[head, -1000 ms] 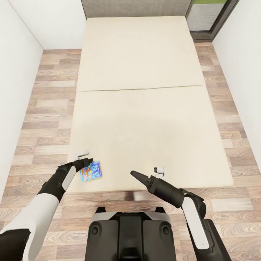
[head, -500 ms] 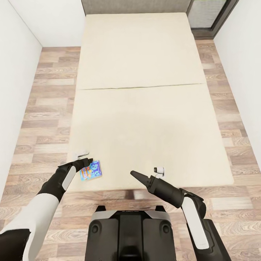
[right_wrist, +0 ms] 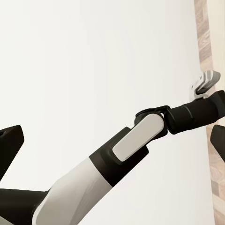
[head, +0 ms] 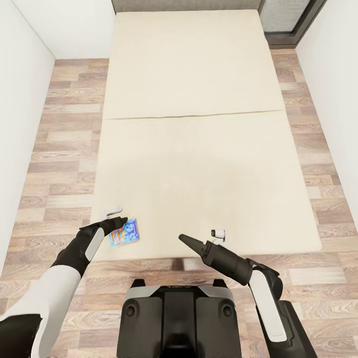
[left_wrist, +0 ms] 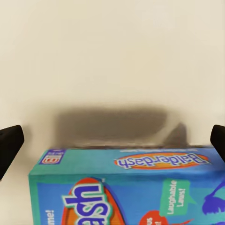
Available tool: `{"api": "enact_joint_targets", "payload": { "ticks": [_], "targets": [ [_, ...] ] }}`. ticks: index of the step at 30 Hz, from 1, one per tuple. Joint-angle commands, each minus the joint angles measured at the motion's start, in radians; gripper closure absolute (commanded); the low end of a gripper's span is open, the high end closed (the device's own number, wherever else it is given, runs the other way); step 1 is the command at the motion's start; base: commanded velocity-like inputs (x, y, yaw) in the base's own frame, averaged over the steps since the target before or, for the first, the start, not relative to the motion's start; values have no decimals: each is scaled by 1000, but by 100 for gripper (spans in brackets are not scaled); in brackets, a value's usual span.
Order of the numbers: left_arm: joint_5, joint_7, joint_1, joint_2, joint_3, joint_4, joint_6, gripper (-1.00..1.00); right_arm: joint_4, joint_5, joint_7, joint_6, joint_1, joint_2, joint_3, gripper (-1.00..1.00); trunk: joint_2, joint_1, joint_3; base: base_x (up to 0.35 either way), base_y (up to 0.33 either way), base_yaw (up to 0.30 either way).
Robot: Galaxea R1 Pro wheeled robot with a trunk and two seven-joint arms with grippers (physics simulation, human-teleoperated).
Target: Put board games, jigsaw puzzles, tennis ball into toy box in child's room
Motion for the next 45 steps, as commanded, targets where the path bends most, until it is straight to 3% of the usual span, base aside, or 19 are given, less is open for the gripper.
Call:
{"api": "enact_joint_targets", "payload": {
  "ticks": [1,10,45],
  "targets": [
    [10,3,0,0,1,-2,6,-100,0,-3,0,5,0,1,-1,-100,-2,1,-2,0,0,0],
    [9,3,0,0,1,-2,6,-100,0,-3,0,5,0,2,0,-100,-2,1,-13,-12,0,0],
    [9,3,0,1,1,-2,6,-100,0,-3,0,4,0,0,-4,-100,-2,1,-13,-67,0,0]
  ]
}}
